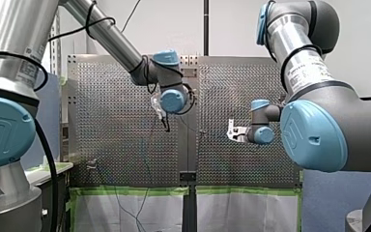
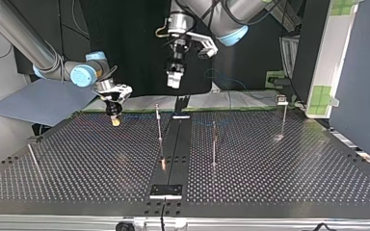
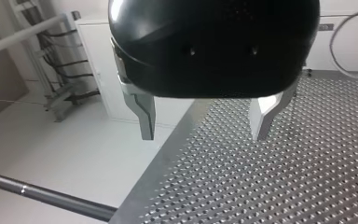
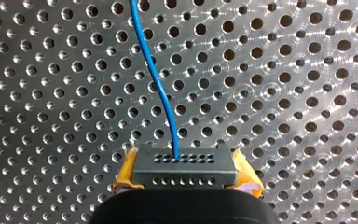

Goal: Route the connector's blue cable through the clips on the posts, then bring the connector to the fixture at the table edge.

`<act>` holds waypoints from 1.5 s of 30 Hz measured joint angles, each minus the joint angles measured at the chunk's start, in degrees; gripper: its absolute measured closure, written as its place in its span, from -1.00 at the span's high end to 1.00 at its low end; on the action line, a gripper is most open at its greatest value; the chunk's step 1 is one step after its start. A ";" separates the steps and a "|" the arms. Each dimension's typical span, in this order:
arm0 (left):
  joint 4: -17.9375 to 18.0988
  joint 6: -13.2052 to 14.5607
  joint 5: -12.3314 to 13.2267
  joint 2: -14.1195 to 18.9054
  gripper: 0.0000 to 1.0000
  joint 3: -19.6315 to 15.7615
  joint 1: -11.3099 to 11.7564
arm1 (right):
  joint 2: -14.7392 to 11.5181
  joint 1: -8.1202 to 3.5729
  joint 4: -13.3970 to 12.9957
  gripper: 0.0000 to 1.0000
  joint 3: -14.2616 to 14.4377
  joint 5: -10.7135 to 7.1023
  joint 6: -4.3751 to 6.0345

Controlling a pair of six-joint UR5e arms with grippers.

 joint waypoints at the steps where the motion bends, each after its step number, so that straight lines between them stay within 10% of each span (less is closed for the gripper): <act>1: -0.15 -0.06 -0.01 0.41 1.00 -0.42 0.03 | 0.00 0.00 0.02 -1.00 0.00 0.00 0.00; 20: -0.75 -2.27 0.16 9.41 1.00 -9.82 0.60 | 0.04 0.32 1.06 -1.00 0.01 -0.24 0.00; 45: 2.53 -1.86 0.26 5.65 1.00 -21.48 0.65 | -0.30 1.07 2.61 -1.00 0.00 1.45 -1.24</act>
